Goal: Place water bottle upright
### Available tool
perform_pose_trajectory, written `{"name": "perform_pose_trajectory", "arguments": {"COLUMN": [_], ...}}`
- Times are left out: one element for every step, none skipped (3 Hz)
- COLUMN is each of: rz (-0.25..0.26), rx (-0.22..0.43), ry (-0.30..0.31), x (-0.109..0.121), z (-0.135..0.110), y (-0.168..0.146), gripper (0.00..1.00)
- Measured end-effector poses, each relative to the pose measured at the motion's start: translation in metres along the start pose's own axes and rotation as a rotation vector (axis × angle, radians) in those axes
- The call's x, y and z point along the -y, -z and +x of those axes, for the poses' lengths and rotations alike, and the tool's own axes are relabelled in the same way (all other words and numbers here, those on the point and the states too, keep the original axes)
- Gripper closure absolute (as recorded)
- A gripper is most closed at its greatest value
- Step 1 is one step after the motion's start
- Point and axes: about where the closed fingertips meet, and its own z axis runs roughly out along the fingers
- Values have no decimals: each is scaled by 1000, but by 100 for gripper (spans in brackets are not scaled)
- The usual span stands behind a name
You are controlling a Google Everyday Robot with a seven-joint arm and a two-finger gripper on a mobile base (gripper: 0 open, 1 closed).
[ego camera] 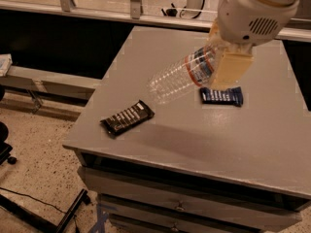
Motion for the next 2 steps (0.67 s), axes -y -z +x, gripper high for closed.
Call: {"name": "perform_pose_trajectory", "arguments": {"rz": [33, 82], "rx": [-94, -194], "ry": [-24, -25], "x": [6, 7], "z": [2, 8], "y": [-10, -14], "gripper": [100, 100]}}
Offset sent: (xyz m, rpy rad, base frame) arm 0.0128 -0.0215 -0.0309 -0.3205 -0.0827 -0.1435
